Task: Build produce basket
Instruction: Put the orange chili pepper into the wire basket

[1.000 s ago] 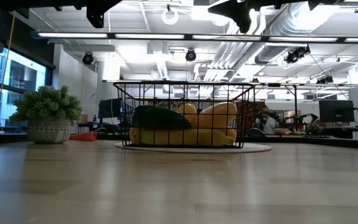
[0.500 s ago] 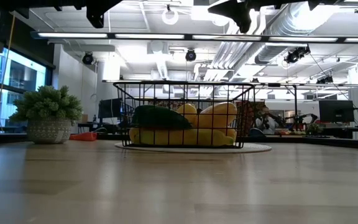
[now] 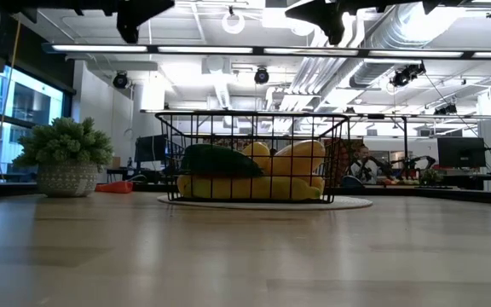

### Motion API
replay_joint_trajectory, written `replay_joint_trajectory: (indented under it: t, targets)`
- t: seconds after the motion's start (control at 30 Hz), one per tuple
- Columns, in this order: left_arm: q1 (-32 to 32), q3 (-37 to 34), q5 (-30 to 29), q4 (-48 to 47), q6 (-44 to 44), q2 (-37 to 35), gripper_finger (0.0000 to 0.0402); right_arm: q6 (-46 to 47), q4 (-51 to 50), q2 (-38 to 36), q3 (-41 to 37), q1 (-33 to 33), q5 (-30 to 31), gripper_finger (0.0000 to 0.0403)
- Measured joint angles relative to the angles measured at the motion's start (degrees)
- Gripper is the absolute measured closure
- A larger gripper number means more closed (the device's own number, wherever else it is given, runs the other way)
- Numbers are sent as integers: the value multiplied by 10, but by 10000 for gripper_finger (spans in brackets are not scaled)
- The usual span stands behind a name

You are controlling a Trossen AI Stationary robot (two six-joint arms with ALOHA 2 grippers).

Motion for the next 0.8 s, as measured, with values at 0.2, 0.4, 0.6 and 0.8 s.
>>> replay_joint_trajectory:
  t: [0.2, 0.4, 0.6, 0.8]
  targets:
    - [57, 123, -119, -236, -5, 22, 190, 3, 0, 0, 0, 0, 0, 109]
    - [205, 297, -130, -452, 52, 130, 190, 6, 0, 0, 0, 0, 0, 109]
    - [353, 430, -59, -642, 73, 289, 190, 11, -1, 0, 0, 0, 0, 109]
    - [422, 464, -87, -731, 20, 425, 190, 27, -10, 0, 0, 0, 0, 109]
